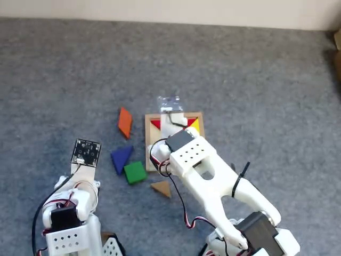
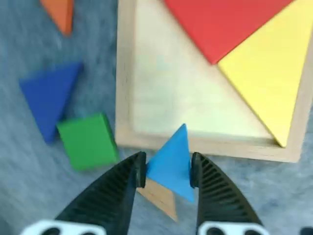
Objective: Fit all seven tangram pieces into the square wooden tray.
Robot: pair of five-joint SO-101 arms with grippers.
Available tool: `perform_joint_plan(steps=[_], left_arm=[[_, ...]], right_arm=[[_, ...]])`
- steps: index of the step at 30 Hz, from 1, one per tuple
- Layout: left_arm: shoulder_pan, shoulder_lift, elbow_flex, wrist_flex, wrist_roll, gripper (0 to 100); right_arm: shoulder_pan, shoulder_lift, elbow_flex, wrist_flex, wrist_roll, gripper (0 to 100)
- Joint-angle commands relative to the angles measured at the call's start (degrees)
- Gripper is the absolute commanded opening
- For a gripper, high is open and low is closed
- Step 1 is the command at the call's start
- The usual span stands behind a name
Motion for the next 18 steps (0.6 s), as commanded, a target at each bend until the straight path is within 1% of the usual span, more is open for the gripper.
perform_joint_plan(steps=[1, 4, 6, 8, 10, 13, 18], left_arm=[[-0.3, -0.3, 1.1, 0.2, 0.4, 1], [-0.3, -0.3, 1.1, 0.2, 0.4, 1], [-0.3, -0.3, 1.1, 0.2, 0.4, 1], [-0.3, -0.3, 1.1, 0.2, 0.4, 1], [-0.3, -0.3, 1.1, 0.2, 0.4, 1], [-0.3, -0.3, 1.1, 0.2, 0.4, 1], [-0.3, -0.3, 1.1, 0.2, 0.4, 1]], right_arm=[[-0.5, -0.3, -2.4, -3.7, -10.5, 12.7], [-0.5, -0.3, -1.9, -8.0, -21.5, 12.7], [-0.3, -0.2, -1.8, -9.8, -26.5, 12.7], [1.0, -0.3, -1.9, -9.9, -30.0, 12.7], [2.5, -0.3, -2.2, -9.9, -31.5, 12.7], [4.5, -0.3, -2.1, -10.0, -31.4, 12.7], [5.1, -0.3, -1.9, -9.9, -31.8, 12.6]])
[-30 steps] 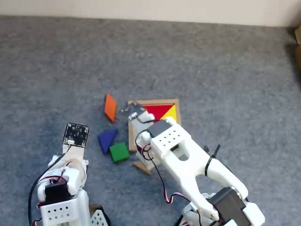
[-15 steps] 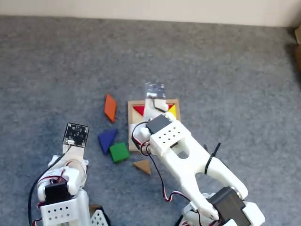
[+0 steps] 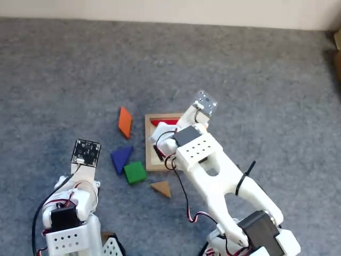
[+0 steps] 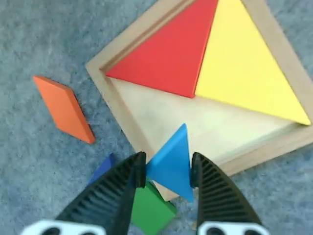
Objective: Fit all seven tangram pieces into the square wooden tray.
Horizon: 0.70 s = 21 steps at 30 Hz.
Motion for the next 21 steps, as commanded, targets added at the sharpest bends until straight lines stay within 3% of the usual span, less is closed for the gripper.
perform_joint_plan(steps=[1, 8, 12, 21], left_arm=[[-0.3, -0.3, 1.1, 0.2, 0.4, 1], [-0.3, -0.3, 1.1, 0.2, 0.4, 1], [-0.3, -0.3, 1.1, 0.2, 0.4, 1], [-0.3, -0.3, 1.1, 0.2, 0.4, 1]], right_arm=[[1.1, -0.3, -1.8, -0.9, -0.7, 12.6], [4.3, -0.3, -0.3, -1.0, -11.5, 12.6], [8.4, -0.4, -0.3, -1.0, -11.4, 12.6], [8.9, -0.4, -0.3, -1.0, -12.0, 12.6]])
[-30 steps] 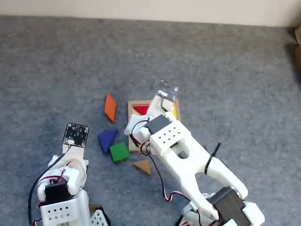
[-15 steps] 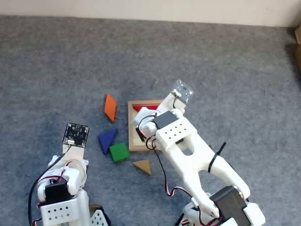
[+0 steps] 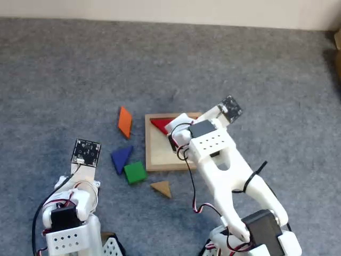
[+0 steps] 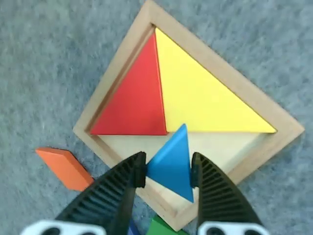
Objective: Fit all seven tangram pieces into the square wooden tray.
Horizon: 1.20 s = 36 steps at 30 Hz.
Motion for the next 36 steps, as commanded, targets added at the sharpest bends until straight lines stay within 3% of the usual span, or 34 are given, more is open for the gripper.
perform_joint_plan(steps=[1, 4, 9, 15, 24, 32, 36], left_arm=[[-0.3, -0.3, 1.1, 0.2, 0.4, 1], [-0.3, -0.3, 1.1, 0.2, 0.4, 1], [-0.3, -0.3, 1.1, 0.2, 0.4, 1], [-0.3, -0.3, 1.1, 0.2, 0.4, 1], [-0.3, -0.3, 1.1, 0.2, 0.4, 1], [-0.3, -0.3, 1.1, 0.2, 0.4, 1], [-0.3, -0.3, 1.1, 0.2, 0.4, 1]], right_arm=[[1.0, -0.4, -0.6, -1.1, -1.8, 12.6], [1.0, -0.4, -0.5, -1.1, -7.3, 12.7], [0.9, -0.4, -0.1, -1.1, -2.2, 12.7], [1.0, -0.4, 0.1, -0.6, 10.0, 12.7], [1.0, -0.4, 1.2, -0.6, 7.0, 12.8], [-0.8, -0.4, 1.6, -0.6, 5.9, 34.1], [-1.6, -0.4, 1.7, -0.6, 5.9, 35.1]])
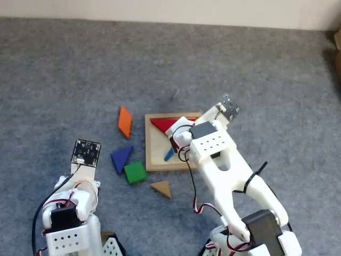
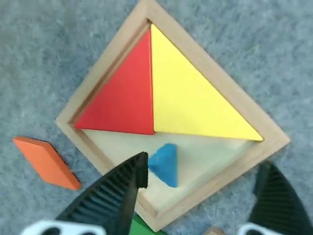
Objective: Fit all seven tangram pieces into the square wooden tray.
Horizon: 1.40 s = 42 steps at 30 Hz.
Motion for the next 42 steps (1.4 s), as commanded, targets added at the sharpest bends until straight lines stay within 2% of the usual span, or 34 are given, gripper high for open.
perform_joint_plan(steps=[1, 17, 21, 27, 30, 34, 38, 42], left_arm=[[-0.3, -0.3, 1.1, 0.2, 0.4, 1], [-0.3, -0.3, 1.1, 0.2, 0.4, 1], [-0.3, -0.3, 1.1, 0.2, 0.4, 1], [-0.3, -0.3, 1.1, 0.2, 0.4, 1], [-0.3, -0.3, 1.1, 0.2, 0.4, 1], [-0.3, -0.3, 1.1, 0.2, 0.4, 1], [-0.3, -0.3, 1.1, 0.2, 0.4, 1], [-0.3, -0.3, 1.1, 0.2, 0.4, 1]], right_arm=[[-1.8, -0.4, 0.0, -0.6, -0.4, 35.1], [-1.8, -1.0, -2.2, -0.9, 0.5, 35.1], [-1.5, -1.0, -3.3, -0.9, 7.1, 35.1], [-1.7, -1.0, -5.1, -0.9, 28.7, 35.0], [-1.7, -0.8, -7.0, -0.9, 35.2, 35.0], [-4.1, -0.3, -7.8, -0.9, 40.2, 35.0], [-7.8, -0.1, -8.0, -0.9, 40.5, 34.0], [-9.4, 4.5, -9.3, -2.0, 40.8, 24.2]])
